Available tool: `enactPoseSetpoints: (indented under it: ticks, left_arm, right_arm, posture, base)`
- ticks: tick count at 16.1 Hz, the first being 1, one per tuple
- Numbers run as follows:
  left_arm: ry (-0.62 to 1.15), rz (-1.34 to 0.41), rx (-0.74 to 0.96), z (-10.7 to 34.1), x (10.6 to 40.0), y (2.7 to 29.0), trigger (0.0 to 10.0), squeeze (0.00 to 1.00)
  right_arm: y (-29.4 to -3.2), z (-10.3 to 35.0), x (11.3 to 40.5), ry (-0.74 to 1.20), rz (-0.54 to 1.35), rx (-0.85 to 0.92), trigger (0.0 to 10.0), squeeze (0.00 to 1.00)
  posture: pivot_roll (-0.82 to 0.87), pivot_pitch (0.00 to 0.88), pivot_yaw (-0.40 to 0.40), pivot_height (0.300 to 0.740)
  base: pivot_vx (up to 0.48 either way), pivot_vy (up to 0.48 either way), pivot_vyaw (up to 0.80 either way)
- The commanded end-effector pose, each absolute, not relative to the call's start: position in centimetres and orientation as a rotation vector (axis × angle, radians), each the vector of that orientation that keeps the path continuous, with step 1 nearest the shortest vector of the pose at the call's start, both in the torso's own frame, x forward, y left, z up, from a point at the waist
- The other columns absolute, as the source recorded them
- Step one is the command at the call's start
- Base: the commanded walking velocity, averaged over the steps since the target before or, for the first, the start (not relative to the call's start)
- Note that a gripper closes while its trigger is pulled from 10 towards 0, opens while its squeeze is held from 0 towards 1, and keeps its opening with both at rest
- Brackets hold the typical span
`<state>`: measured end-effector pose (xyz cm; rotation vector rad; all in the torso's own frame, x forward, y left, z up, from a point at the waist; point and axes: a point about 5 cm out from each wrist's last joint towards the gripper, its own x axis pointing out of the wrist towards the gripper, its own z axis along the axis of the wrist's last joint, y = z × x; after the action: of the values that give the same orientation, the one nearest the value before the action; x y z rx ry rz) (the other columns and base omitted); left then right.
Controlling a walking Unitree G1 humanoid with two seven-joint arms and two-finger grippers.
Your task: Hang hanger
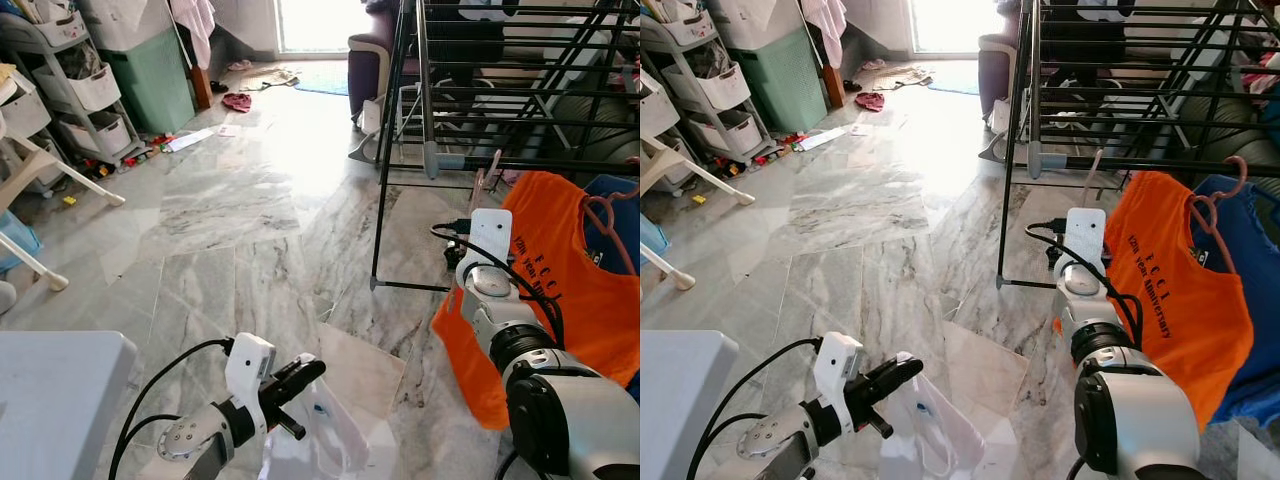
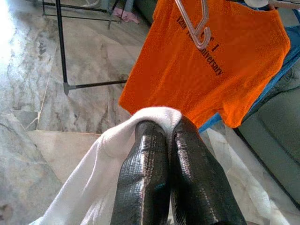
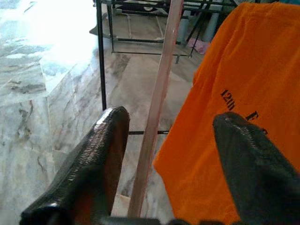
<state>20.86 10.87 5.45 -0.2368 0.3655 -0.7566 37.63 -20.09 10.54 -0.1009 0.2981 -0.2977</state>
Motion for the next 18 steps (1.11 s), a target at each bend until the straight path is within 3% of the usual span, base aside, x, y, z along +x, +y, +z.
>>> enactPoseSetpoints:
  ticks: [1,2,3,4,5,6,8,11,15,18]
  left_arm:
    - [0.345,-0.764,-0.229,6.0,20.8,10.8,10.0,0.00]
    - [0.346,-0.764,-0.228,6.0,20.8,10.8,10.0,0.00]
    - [0.353,-0.763,-0.227,5.9,20.6,10.9,10.0,0.00]
    - [0.358,-0.764,-0.225,5.9,20.4,11.0,10.0,0.00]
    - [0.358,-0.763,-0.224,5.9,20.3,11.0,10.0,0.00]
    - [0.360,-0.762,-0.223,5.9,20.3,11.0,10.0,0.00]
    - [0.364,-0.755,-0.220,5.9,20.2,11.2,10.0,0.00]
    - [0.366,-0.754,-0.219,5.9,20.2,11.1,10.0,0.00]
    - [0.366,-0.761,-0.216,5.8,20.4,10.9,10.0,0.00]
    - [0.370,-0.765,-0.213,5.8,20.4,10.7,10.0,0.00]
  right_arm:
    - [-19.8,10.2,37.6,0.330,-0.286,-0.084,3.4,0.00]
    - [-19.7,10.0,37.5,0.340,-0.287,-0.076,4.4,0.00]
    - [-19.6,9.3,37.2,0.372,-0.284,-0.044,8.3,0.00]
    - [-19.4,8.6,36.9,0.401,-0.269,-0.030,8.7,0.00]
    - [-19.3,8.2,36.6,0.421,-0.259,-0.028,9.8,0.00]
    - [-19.2,8.0,36.5,0.426,-0.255,-0.024,9.5,0.00]
    - [-19.2,7.5,36.3,0.443,-0.256,-0.025,0.0,0.00]
    - [-19.5,7.6,36.3,0.442,-0.264,-0.034,0.0,0.00]
    - [-20.2,8.1,36.4,0.432,-0.279,-0.046,1.5,0.00]
    - [-20.8,8.3,36.4,0.430,-0.293,-0.054,1.8,0.00]
  posture:
    - [0.01,0.073,-0.002,0.740]
    - [0.01,0.073,-0.002,0.740]
    - [0.02,0.076,-0.001,0.740]
    - [0.03,0.079,-0.001,0.740]
    - [0.03,0.080,-0.001,0.740]
    - [0.03,0.080,0.000,0.740]
    - [0.04,0.080,-0.002,0.740]
    - [0.03,0.075,-0.001,0.740]
    - [0.02,0.070,0.001,0.740]
    - [0.03,0.066,0.000,0.740]
  base:
    - [0.000,0.000,0.00]
    - [0.000,0.000,0.00]
    - [0.000,0.000,0.00]
    - [0.000,0.000,0.00]
    - [0.000,0.000,0.00]
    - [0.000,0.000,0.00]
    - [0.000,0.000,0.00]
    - [0.000,0.000,0.00]
    - [0.000,0.000,0.00]
    - [0.000,0.000,0.00]
